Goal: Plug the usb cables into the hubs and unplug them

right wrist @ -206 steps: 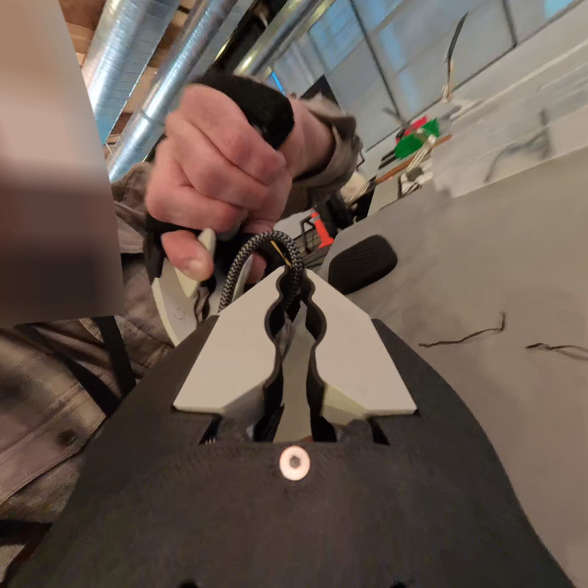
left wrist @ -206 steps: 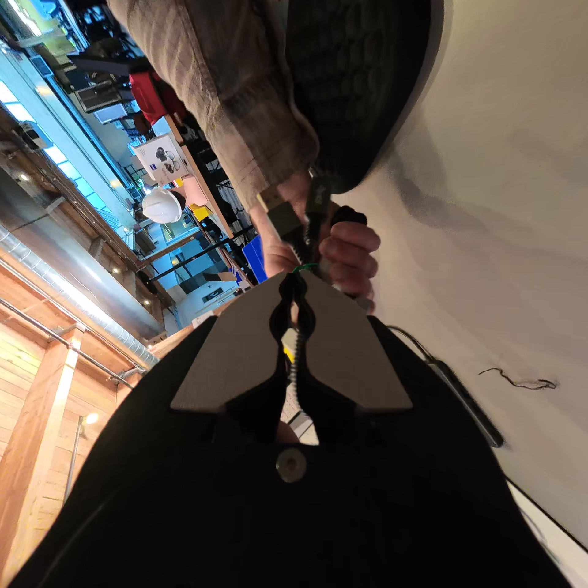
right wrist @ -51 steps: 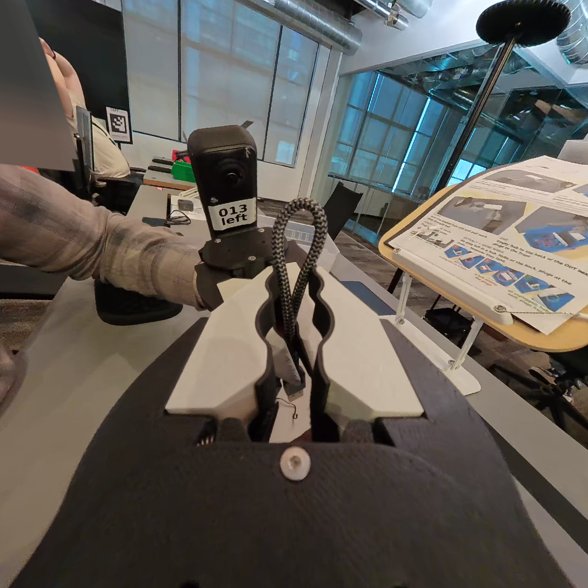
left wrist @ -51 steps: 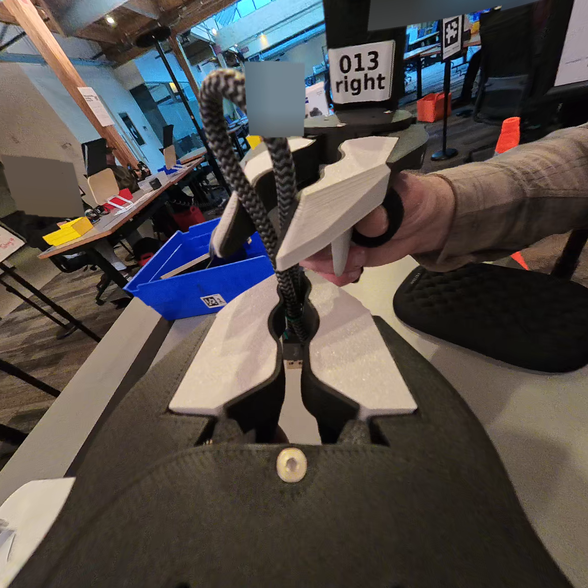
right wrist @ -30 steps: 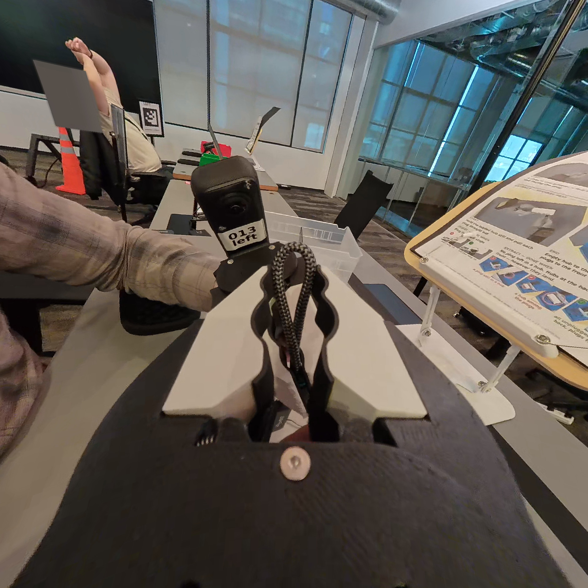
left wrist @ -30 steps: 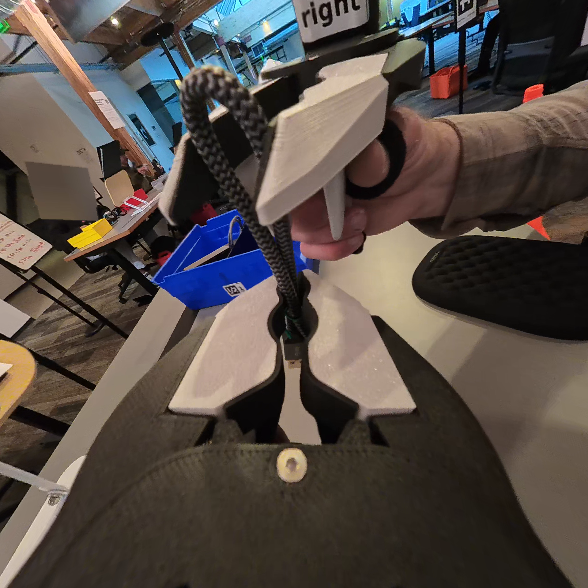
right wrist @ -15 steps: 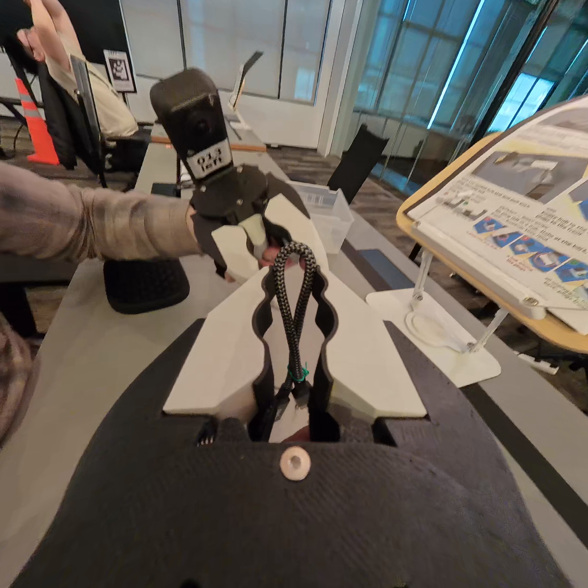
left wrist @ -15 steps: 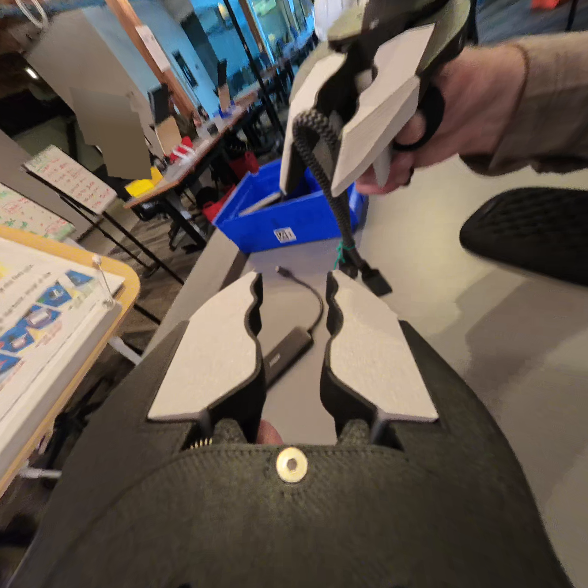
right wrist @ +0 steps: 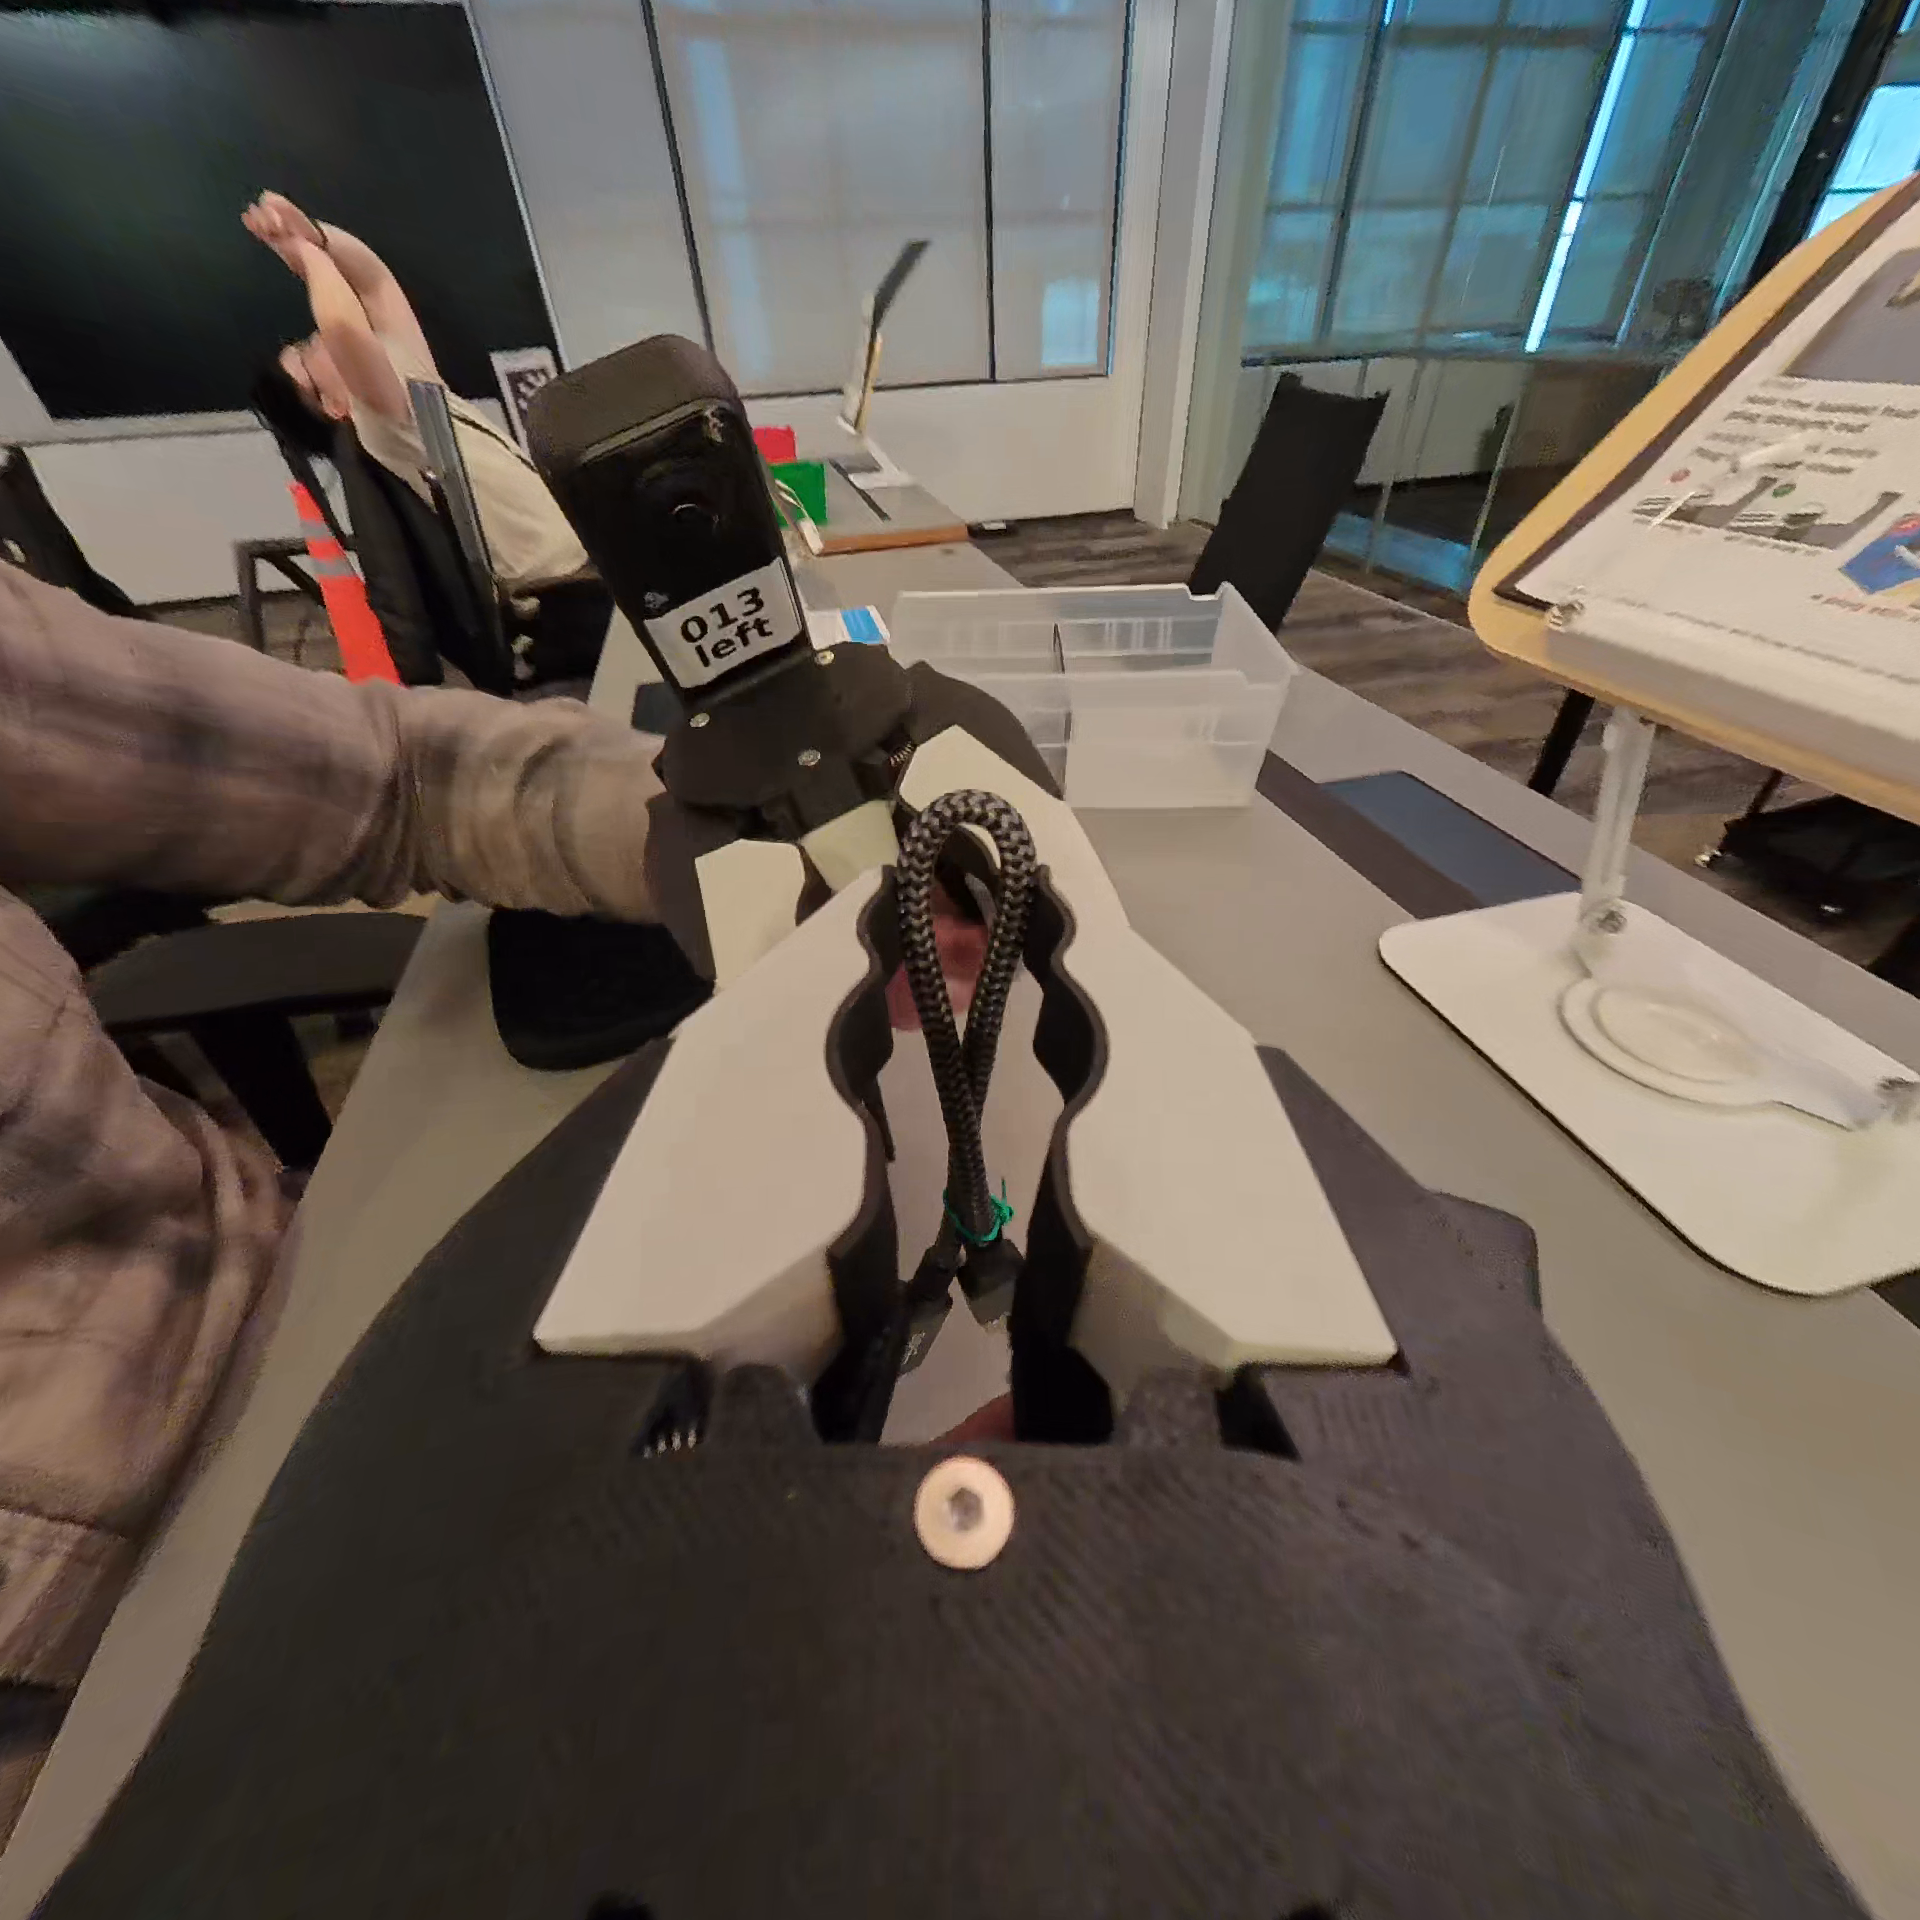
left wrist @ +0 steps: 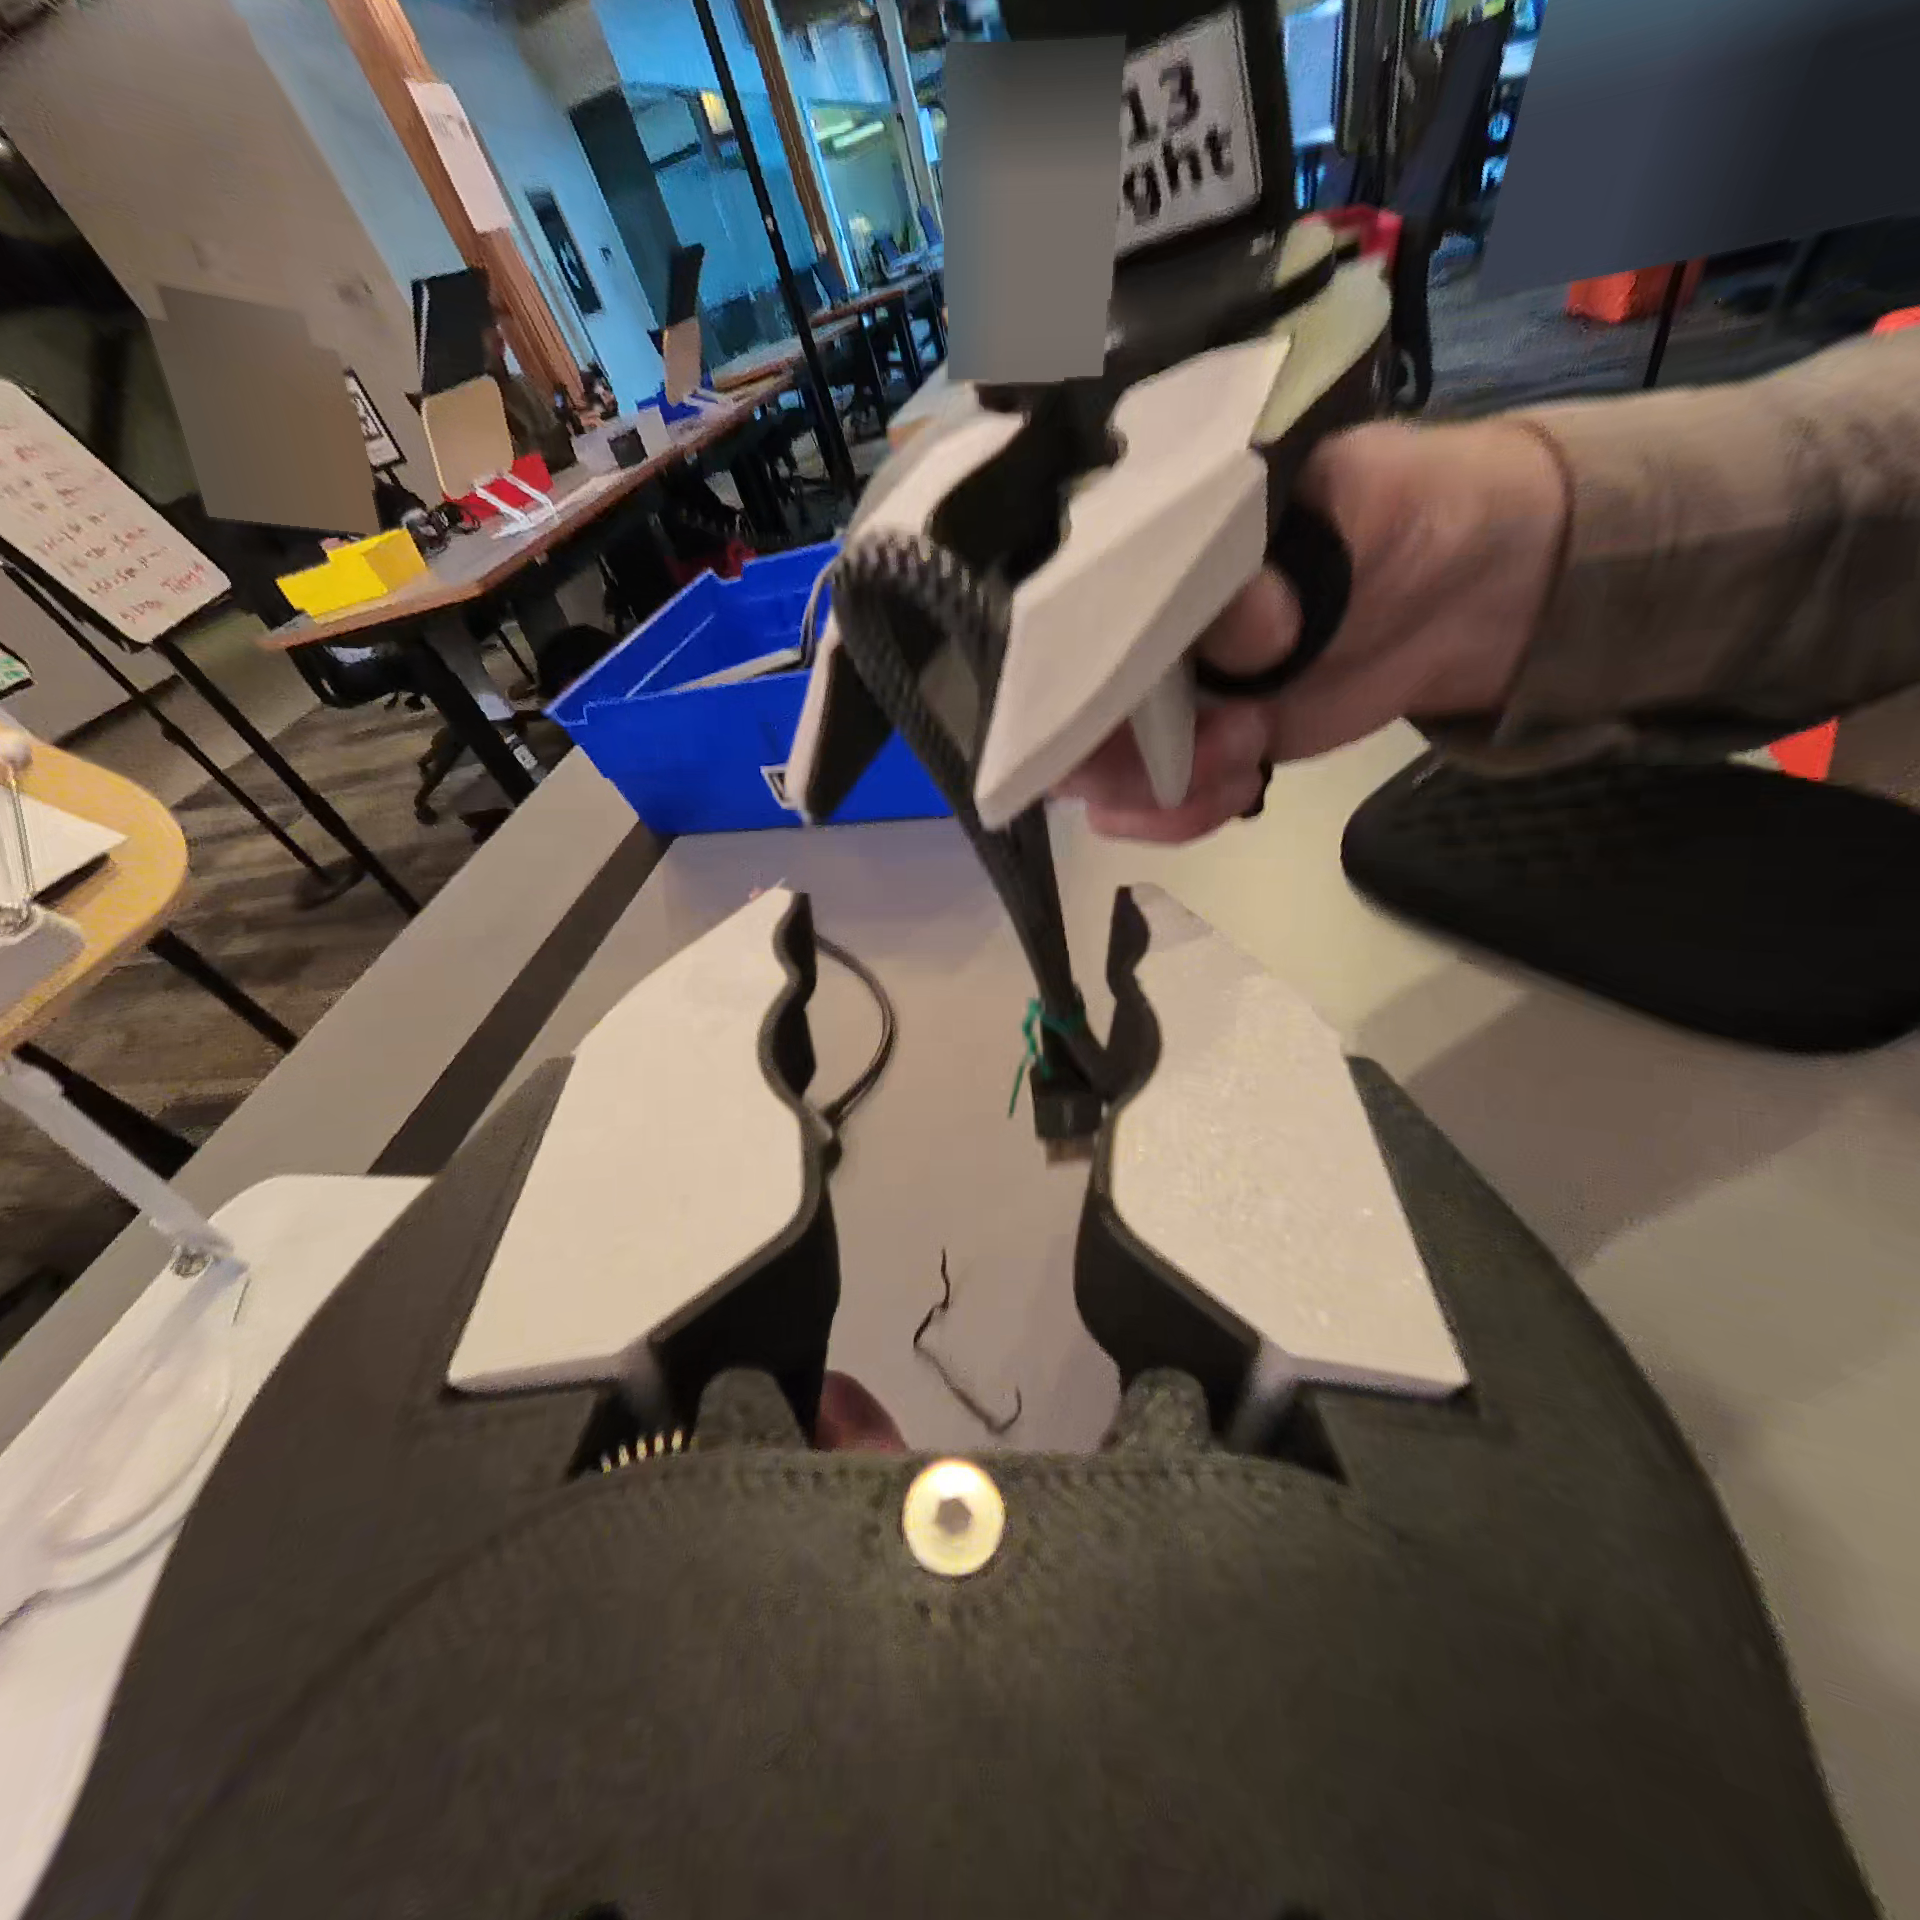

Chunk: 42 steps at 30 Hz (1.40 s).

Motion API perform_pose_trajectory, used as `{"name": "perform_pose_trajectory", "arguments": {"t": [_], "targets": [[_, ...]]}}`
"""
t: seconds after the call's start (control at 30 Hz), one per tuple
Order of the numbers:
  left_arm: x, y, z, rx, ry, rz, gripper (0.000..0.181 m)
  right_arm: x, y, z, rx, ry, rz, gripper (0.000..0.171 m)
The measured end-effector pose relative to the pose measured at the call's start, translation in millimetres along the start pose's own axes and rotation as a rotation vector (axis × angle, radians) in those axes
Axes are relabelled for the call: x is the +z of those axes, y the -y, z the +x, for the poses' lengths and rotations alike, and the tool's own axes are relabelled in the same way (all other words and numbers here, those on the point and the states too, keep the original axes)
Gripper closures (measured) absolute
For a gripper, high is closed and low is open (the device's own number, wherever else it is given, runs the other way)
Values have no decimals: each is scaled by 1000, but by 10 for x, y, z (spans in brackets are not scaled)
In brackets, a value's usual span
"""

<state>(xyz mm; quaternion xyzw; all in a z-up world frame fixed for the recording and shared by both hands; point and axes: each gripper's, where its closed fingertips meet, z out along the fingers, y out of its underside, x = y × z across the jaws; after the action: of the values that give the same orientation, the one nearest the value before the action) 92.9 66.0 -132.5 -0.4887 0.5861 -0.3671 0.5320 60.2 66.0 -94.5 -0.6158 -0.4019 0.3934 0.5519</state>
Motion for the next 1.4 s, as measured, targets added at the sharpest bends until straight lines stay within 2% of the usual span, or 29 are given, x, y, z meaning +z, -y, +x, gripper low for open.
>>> {"name": "perform_pose_trajectory", "arguments": {"t": [0.13, 0.17, 0.2, 0.37, 0.43, 0.47, 0.5, 0.6, 0.7, 0.8, 0.93, 1.03, 1.07, 1.1, 1.13, 1.27, 1.4], "targets": [[47, 161, 81, -79, -66, 78, 142, 100, 106, -118, -8, 66, 78, 150], [40, 185, 91, -97, -83, 95, 157, 119, 126, -138, -5, 78, 93, 150], [33, 200, 94, -105, -90, 106, 164, 134, 140, -142, -10, 79, 105, 150], [14, 149, 44, -109, -60, 78, 173, 157, 136, -90, -63, 37, 101, 149], [20, 89, -32, -78, 6, 25, 173, 136, 105, -22, -101, -11, 68, 149], [18, 61, -70, -49, 40, -4, 173, 103, 108, 24, -113, -42, 65, 146], [12, 40, -123, -36, 79, -28, 173, 60, 121, 64, -119, -70, 68, 135], [-22, -35, -305, 122, 238, -137, 174, -88, 96, 127, -150, -142, 29, 125], [-46, -147, -377, 447, 327, -326, 173, -205, 29, 102, -267, -202, -74, 121], [-52, -249, -337, 697, 314, -497, 174, -243, -81, 54, -480, -243, -242, 124], [-67, -339, -258, 793, 245, -629, 174, -188, -276, 60, -766, -270, -491, 129], [-133, -382, -257, 782, 214, -670, 174, -111, -312, 57, -837, -263, -543, 156], [-173, -403, -273, 787, 217, -686, 174, -86, -304, 39, -824, -253, -534, 153], [-233, -445, -308, 795, 224, -719, 174, -75, -299, 6, -789, -233, -519, 134], [-308, -500, -355, 782, 232, -753, 174, -82, -302, -12, -745, -217, -507, 126], [-624, -808, -526, 672, 225, -845, 174, -127, -765, -83, -628, -86, -622, 129], [-800, -1106, -422, 575, 144, -894, 174, -137, -1202, -47, -544, -23, -723, 128]]}}
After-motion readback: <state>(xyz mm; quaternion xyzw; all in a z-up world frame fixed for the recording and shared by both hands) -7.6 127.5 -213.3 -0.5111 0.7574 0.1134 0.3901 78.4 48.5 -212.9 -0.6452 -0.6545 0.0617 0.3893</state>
